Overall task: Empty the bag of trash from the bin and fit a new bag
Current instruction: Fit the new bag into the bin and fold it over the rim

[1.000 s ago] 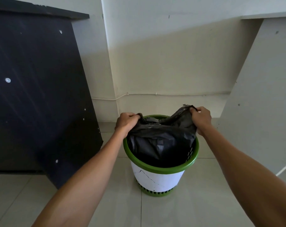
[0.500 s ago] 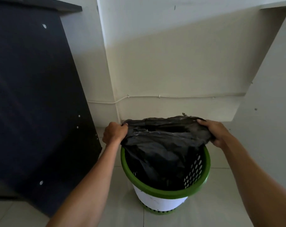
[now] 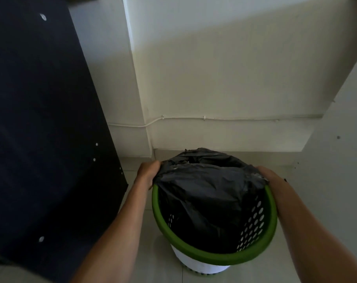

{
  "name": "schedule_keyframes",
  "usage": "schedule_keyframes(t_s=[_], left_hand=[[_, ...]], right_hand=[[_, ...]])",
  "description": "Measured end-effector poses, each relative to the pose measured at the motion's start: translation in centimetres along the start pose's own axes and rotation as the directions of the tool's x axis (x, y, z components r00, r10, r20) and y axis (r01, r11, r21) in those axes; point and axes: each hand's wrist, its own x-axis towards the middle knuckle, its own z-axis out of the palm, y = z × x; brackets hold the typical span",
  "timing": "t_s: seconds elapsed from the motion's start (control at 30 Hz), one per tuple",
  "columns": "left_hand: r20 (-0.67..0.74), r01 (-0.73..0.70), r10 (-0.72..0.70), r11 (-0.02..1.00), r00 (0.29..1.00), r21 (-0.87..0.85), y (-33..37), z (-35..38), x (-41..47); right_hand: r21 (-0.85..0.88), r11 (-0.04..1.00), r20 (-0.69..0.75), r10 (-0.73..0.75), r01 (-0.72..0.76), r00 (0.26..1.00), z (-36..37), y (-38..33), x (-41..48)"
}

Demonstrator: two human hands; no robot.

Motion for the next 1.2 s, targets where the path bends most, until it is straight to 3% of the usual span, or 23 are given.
schedule_keyframes(t_s=[0.03, 0.1, 0.2, 0.33, 0.4, 0.47, 0.57, 0.63, 0.7, 0.8, 0.87, 0.93, 1.0, 1.07, 1.2], left_hand=[[-0.006, -0.038, 0.038, 0.999, 0.999, 0.017, 0.1, -0.2, -0.2], [0.035, -0.115, 0.113, 0.991, 0.993, 0.071, 0.8, -0.9, -0.8], [0.089, -0.250, 0.238, 0.953, 0.967, 0.169, 2.0, -2.2, -1.7], [0.186, -0.339, 0.292, 0.888, 0.938, 0.312, 4.0, -2.7, -3.7], [0.278, -0.350, 0.260, 0.869, 0.925, 0.349, 4.8, -2.4, -4.8], [0.309, -0.406, 0.292, 0.808, 0.905, 0.426, 4.9, -2.0, -5.2], [0.161, -0.486, 0.475, 0.713, 0.865, 0.506, 4.9, -1.1, -5.8], [0.011, -0.470, 0.524, 0.753, 0.851, 0.460, 5.2, -0.8, -6.6], [-0.139, -0.399, 0.482, 0.829, 0.865, 0.391, 5.4, -0.9, -6.9], [-0.250, -0.309, 0.420, 0.870, 0.872, 0.385, 5.3, -1.1, -6.9], [-0.265, -0.287, 0.423, 0.857, 0.867, 0.429, 5.2, -1.3, -7.3], [-0.277, -0.294, 0.460, 0.827, 0.844, 0.479, 5.4, -1.3, -7.8], [-0.253, -0.358, 0.512, 0.807, 0.821, 0.470, 5.8, -1.3, -8.0], [-0.205, -0.433, 0.535, 0.813, 0.819, 0.390, 6.0, -1.1, -8.3], [-0.141, -0.429, 0.482, 0.855, 0.865, 0.291, 6.0, -0.7, -8.9]], right_hand=[[-0.034, 0.999, 0.041, 0.003, -0.002, 0.999, 0.2, -0.6, 0.8], [0.121, 0.984, 0.081, 0.124, -0.133, 0.989, 0.9, -2.9, 1.2], [0.214, 0.977, 0.074, -0.014, -0.003, 0.997, 0.2, -5.8, 2.3], [-0.095, 0.992, 0.131, -0.076, 0.088, 0.989, 1.0, -7.3, 0.9], [-0.152, 0.976, -0.028, -0.162, 0.155, 0.986, 2.1, -7.7, 1.1], [-0.335, 0.916, -0.160, -0.285, 0.220, 0.945, 2.8, -7.4, 1.1], [-0.709, 0.673, -0.216, -0.493, 0.212, 0.843, 3.5, -6.9, 0.8], [-0.794, 0.587, -0.221, -0.517, 0.155, 0.827, 3.8, -7.2, 0.1], [-0.787, 0.616, -0.264, -0.379, 0.029, 0.887, 4.1, -7.7, -0.6], [-0.812, 0.560, -0.264, -0.106, -0.161, 0.959, 3.9, -8.3, -1.5], [-0.792, 0.574, -0.325, -0.108, -0.208, 0.939, 3.8, -8.4, -1.6], [-0.808, 0.558, -0.393, -0.267, -0.192, 0.880, 3.9, -8.7, -2.0], [-0.771, 0.625, -0.415, -0.344, -0.124, 0.842, 3.9, -8.6, -1.8], [-0.656, 0.753, -0.413, -0.311, -0.044, 0.856, 4.0, -8.3, -1.3], [-0.580, 0.814, -0.407, -0.257, -0.031, 0.877, 4.5, -7.8, -1.2]])
